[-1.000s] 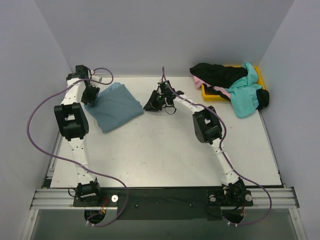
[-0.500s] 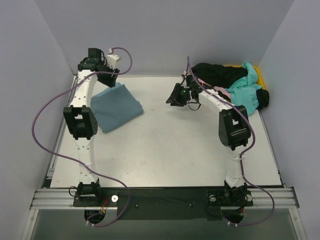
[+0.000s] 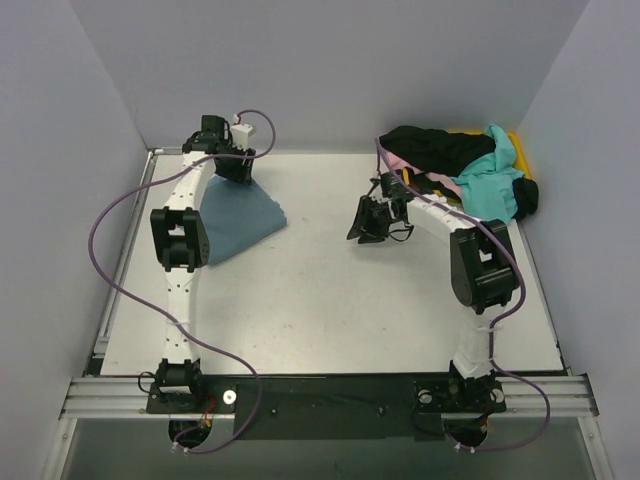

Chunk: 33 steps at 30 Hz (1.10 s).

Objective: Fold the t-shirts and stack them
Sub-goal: Put the neatly folded tshirt into the corner of the board with the left arm

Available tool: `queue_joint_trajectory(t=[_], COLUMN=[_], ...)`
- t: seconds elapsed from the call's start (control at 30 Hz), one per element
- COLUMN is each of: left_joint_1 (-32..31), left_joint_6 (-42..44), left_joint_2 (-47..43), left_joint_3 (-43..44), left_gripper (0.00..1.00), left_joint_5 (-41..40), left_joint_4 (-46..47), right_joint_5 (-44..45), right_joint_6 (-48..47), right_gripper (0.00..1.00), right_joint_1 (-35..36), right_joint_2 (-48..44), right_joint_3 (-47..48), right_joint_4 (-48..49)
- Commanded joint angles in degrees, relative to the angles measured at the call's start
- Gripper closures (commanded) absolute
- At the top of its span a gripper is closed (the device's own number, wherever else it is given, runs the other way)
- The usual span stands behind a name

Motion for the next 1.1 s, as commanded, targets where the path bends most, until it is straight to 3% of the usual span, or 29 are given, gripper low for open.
queue_joint_trajectory(t=[0.0, 0.13, 0.2, 0.73, 1.0, 1.07], left_joint_1=[0.14, 0.41, 0.85, 7.88, 8.93, 8.76], left_joint_6=[-0.83, -0.12, -0.03, -2.06, 0.31, 0.41], left_joint_2=[-0.06, -0.67, -0.94, -11.66, -2.62, -1.38], left_joint_3=[0.71, -0.78, -1.05, -4.66, 1.49, 2.2], left_gripper=[0.42, 0.72, 1.0, 1.0, 1.0, 0.92], left_joint_5=[-0.45, 2.46, 2.73, 3.17, -8.51, -13.77], left_joint_4=[4.22, 4.39, 4.39, 12.75, 7.64, 7.55], right_joint_5=[1.01, 1.45, 1.53, 2.06, 2.24, 2.24], right_joint_6=[-2.03, -2.21, -2.29, -2.82, -3.09, -3.26], right_gripper=[0.66, 0.66, 0.66, 0.66, 0.66, 0.66], right_joint_1=[-0.04, -0.83, -1.36, -2.68, -3.2, -3.29], right_joint_2=[-4.86, -5.47, -5.74, -7.05, -7.85, -7.76], right_joint_3=[-0.91, -1.26, -1.35, -2.4, -2.49, -2.14], right_joint_4=[-1.88, -2.23, -2.32, -2.58, -3.02, -3.46])
